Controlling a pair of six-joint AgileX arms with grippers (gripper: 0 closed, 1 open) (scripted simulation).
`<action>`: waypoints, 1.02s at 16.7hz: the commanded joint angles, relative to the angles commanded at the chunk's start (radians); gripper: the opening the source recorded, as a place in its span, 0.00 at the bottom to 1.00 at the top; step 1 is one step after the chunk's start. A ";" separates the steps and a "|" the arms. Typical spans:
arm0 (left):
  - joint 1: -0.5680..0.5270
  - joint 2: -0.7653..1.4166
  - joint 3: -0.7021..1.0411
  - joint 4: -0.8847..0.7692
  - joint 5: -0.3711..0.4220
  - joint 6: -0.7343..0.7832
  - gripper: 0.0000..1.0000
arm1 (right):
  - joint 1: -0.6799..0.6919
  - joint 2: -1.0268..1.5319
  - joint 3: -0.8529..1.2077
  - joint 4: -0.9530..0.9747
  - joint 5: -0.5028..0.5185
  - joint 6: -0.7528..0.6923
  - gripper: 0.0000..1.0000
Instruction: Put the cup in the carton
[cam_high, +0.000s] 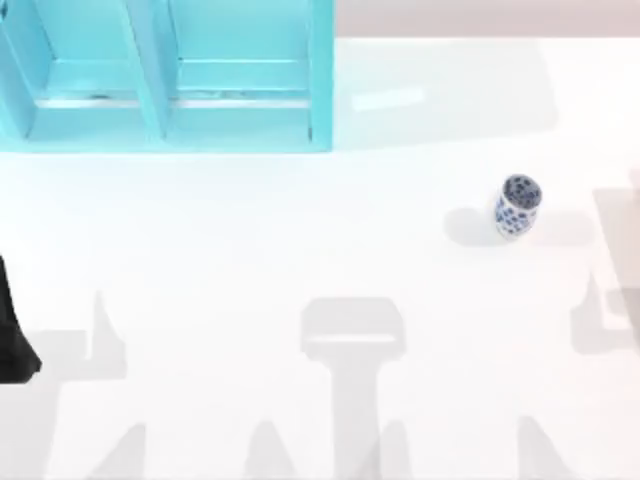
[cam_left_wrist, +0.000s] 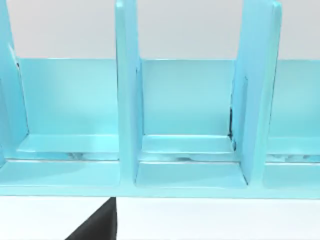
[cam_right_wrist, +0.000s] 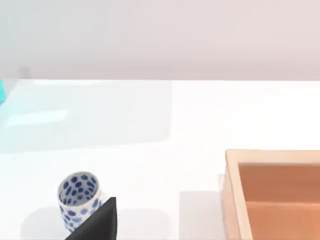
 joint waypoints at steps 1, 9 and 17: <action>0.000 0.000 0.000 0.000 0.000 0.000 1.00 | 0.013 0.076 0.076 -0.051 0.005 0.007 1.00; 0.000 0.000 0.000 0.000 0.000 0.000 1.00 | 0.115 0.843 0.815 -0.554 0.031 0.081 1.00; 0.000 0.000 0.000 0.000 0.000 0.000 1.00 | 0.163 1.613 1.558 -1.047 0.007 0.172 1.00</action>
